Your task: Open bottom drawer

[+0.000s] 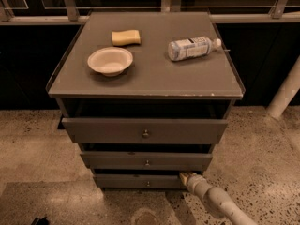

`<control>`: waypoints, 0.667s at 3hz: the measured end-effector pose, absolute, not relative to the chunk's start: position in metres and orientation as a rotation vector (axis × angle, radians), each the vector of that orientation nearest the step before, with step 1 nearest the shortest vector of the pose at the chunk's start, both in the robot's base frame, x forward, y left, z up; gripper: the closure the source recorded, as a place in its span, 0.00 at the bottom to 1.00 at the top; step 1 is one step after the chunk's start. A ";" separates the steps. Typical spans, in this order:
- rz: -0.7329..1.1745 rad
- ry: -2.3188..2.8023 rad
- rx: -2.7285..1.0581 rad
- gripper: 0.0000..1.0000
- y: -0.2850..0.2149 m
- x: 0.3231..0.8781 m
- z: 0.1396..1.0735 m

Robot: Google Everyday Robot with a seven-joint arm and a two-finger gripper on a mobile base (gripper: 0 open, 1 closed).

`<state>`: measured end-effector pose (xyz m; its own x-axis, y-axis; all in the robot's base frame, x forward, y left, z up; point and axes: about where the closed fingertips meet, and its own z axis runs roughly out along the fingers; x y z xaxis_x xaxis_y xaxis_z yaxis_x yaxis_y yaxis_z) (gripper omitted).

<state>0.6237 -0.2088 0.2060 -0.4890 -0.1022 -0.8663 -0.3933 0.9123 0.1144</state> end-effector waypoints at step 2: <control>0.322 2.081 -0.298 1.00 -0.222 0.644 0.189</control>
Offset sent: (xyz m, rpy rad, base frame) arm 0.0413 -0.0321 -0.0461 -0.0177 0.0246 -0.1453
